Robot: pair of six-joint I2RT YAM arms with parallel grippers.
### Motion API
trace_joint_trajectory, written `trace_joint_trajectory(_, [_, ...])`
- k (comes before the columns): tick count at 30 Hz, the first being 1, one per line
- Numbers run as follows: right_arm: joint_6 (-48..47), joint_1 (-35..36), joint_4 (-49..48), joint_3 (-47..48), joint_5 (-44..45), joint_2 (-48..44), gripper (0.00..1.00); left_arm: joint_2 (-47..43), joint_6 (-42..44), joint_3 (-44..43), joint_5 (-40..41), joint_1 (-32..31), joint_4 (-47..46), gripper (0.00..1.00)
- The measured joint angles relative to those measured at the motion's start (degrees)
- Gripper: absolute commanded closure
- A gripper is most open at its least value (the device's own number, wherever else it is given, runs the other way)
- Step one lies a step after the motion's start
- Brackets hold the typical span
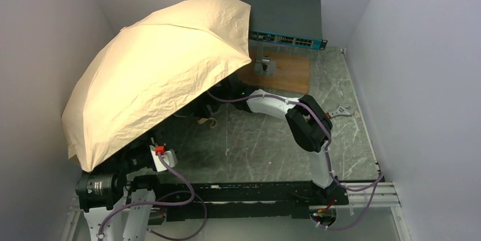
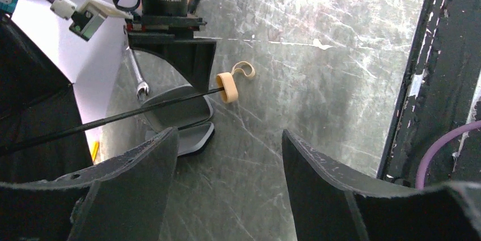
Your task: Open the umbrella
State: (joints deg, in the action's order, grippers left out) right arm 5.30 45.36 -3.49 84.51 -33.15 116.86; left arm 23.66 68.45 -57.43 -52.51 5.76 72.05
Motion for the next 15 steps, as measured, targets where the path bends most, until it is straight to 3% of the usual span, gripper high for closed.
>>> trace_joint_trajectory(4, [-1.2,1.9,-0.1,1.1,0.4,1.3,0.29,0.0,0.8,0.3,0.0,0.0,0.8,0.28])
trace_joint_trajectory(9, [-2.0,2.6,-1.1,5.6,1.7,7.8,0.62,0.2,0.9,0.3,0.0,0.0,1.2,0.28])
trace_joint_trajectory(12, [-1.9,2.4,-0.7,7.7,1.8,11.0,1.0,0.2,0.9,0.3,0.1,0.0,1.2,0.28])
trace_joint_trajectory(15, [-2.1,2.4,0.2,9.9,1.2,12.5,1.0,0.3,0.9,0.3,0.2,0.0,1.2,0.29])
